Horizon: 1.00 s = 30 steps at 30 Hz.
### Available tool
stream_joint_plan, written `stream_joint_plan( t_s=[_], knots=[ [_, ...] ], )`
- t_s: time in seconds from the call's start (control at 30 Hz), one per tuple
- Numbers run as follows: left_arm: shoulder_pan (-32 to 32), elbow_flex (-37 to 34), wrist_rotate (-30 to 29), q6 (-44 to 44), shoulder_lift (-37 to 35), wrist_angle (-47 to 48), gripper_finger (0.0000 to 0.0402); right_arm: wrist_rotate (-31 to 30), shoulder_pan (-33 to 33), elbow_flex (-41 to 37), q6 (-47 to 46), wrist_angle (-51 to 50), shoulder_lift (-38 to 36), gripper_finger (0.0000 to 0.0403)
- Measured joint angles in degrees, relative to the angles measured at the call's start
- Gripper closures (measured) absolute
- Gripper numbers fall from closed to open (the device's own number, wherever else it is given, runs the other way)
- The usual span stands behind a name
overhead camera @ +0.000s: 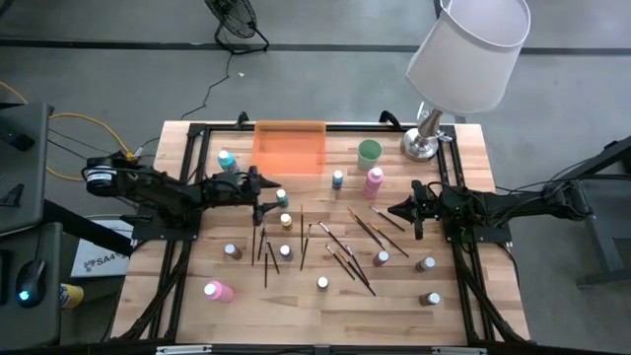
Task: Pick & Place Paint Supplies
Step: Put the small light blue paint bottle into the orange bin
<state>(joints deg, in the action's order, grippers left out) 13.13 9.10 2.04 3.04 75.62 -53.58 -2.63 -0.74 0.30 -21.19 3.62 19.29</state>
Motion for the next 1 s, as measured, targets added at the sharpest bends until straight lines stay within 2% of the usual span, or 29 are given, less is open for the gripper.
stream_joint_plan(
  t_s=[0.47,0.57,0.87,1.0],
  knots=[
    [0.0,1.5,0.4,-0.9,4.2,0.2,0.0135,0.0,0.0,0.0,0.0,0.0,0.0,0.0401],
    [0.0,1.5,0.4,-1.4,4.2,0.1,0.0159,0.0,0.0,0.0,0.0,0.0,0.0,0.0401],
    [0.0,1.5,0.4,-1.4,4.2,-0.3,0.0267,0.0,0.0,0.0,0.0,0.0,0.0,0.0401],
    [0.0,1.5,0.4,-1.1,4.2,-0.4,0.0290,0.0,0.0,0.0,0.0,0.0,0.0,0.0401]
  ],
)
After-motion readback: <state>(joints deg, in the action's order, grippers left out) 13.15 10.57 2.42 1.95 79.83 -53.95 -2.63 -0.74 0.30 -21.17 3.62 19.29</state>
